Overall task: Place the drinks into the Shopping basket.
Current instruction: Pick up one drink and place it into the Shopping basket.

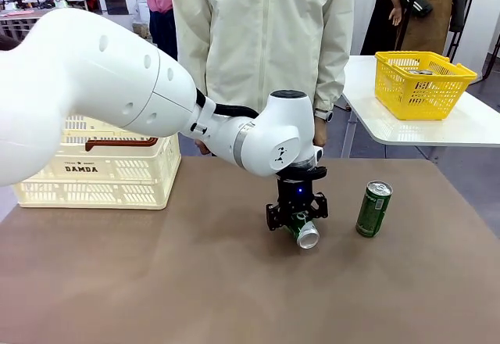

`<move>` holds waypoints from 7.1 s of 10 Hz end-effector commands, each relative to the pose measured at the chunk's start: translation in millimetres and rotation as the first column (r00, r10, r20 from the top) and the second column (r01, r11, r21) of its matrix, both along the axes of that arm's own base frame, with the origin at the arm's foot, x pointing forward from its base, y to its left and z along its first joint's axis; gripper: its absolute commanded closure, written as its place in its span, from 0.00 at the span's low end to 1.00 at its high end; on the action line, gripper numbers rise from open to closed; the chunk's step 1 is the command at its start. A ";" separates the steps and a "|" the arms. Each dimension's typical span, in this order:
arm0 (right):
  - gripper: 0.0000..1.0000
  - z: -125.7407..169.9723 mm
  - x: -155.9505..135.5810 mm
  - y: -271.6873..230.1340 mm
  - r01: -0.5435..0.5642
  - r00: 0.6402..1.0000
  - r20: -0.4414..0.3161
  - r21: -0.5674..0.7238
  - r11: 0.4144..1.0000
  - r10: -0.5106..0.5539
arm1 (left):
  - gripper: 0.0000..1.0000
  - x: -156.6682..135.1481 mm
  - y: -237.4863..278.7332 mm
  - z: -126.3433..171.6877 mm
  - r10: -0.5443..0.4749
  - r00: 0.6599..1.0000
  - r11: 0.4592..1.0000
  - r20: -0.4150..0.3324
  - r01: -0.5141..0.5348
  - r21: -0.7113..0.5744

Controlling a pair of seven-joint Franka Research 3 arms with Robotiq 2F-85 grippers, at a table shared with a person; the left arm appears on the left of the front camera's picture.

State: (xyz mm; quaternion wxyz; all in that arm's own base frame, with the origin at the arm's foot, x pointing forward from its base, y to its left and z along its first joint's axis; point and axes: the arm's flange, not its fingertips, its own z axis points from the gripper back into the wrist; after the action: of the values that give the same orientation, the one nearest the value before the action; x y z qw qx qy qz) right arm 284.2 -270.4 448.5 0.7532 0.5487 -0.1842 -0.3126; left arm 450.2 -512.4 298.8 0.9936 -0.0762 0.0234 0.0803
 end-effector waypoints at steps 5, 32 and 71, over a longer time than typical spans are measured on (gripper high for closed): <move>0.00 1.0 0.9 -0.7 0.002 1.000 0.021 0.004 1.000 -0.002 | 1.00 -19.0 47.5 136.0 -0.282 0.958 0.957 0.052 0.284 -0.060; 0.00 1.0 0.9 -0.7 0.002 1.000 0.021 0.004 1.000 -0.002 | 1.00 111.7 481.8 288.9 0.121 0.959 0.993 0.257 -0.121 -0.015; 0.00 1.0 0.9 -0.7 0.002 1.000 0.021 0.004 1.000 -0.002 | 0.00 -1.0 537.1 305.3 -0.368 0.919 0.921 0.143 0.381 -0.080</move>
State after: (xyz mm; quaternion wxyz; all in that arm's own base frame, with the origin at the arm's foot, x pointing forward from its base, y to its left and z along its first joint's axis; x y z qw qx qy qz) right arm 284.2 -270.4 448.1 0.7535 0.5483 -0.1834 -0.3131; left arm 480.7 4.0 612.9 0.9871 -0.1140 -0.0134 -0.1112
